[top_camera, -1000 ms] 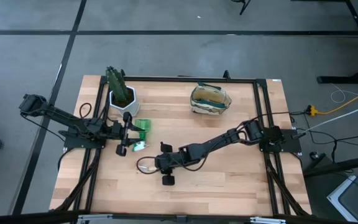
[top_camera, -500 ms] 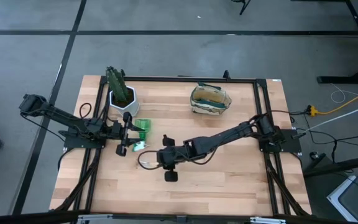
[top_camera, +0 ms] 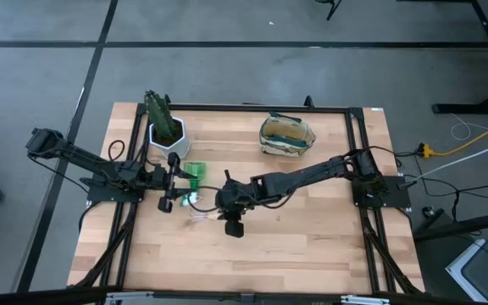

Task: Pick & Place Garden tools in Gardening bag
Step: Put the brown hand rake into the brown gardening bag

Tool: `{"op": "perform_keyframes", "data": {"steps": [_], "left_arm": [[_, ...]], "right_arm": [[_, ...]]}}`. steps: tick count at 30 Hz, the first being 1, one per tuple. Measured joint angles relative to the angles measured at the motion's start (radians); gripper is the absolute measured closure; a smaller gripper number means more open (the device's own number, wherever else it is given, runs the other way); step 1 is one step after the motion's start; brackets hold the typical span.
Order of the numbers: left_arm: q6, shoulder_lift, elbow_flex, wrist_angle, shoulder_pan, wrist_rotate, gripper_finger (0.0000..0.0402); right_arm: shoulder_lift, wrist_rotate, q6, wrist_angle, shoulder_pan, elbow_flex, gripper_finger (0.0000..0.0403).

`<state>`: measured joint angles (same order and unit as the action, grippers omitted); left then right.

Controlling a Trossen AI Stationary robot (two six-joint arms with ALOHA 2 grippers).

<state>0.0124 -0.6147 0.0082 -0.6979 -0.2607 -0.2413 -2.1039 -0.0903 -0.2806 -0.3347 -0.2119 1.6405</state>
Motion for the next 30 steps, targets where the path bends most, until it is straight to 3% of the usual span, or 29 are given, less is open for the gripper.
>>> {"op": "perform_keyframes", "data": {"steps": [12,30], "left_arm": [[0.000,0.000,0.000,0.000,0.000,0.000,0.0219],[0.000,0.000,0.000,0.000,0.000,0.000,0.0219]], "right_arm": [[0.181,0.042,0.102,-0.237,0.020,0.000,0.0335],[0.464,-0.006,0.201,-0.508,0.121,-0.029,0.0335]]}}
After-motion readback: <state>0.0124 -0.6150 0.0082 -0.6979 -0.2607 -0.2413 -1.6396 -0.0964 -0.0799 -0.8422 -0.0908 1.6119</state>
